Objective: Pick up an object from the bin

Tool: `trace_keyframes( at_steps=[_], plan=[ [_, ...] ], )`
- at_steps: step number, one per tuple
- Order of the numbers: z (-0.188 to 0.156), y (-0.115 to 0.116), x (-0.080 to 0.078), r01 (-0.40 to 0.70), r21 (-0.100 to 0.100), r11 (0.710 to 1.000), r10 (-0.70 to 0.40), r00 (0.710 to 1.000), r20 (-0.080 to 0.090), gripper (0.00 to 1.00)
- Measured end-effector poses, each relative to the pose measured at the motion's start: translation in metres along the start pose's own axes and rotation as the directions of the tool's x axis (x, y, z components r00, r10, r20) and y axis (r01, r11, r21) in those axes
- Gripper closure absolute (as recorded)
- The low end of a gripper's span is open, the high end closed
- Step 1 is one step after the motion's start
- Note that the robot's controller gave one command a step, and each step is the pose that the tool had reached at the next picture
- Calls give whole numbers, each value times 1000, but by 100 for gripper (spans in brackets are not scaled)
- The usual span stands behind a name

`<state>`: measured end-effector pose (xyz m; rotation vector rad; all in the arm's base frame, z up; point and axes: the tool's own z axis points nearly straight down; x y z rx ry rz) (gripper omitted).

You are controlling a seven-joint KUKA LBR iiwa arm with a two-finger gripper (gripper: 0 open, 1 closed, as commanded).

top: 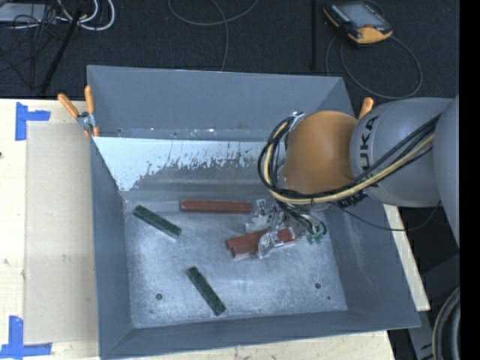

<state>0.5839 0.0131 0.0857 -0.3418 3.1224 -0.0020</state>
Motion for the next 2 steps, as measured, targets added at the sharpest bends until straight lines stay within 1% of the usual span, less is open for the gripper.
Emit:
trace_keyframes(
  at_steps=[1,2],
  plan=[
    [0,0,0,-1,0,1000,1,1000,0,100],
    [-204,17,-7,1,0,1000,-1,1000,9,100]
  ],
)
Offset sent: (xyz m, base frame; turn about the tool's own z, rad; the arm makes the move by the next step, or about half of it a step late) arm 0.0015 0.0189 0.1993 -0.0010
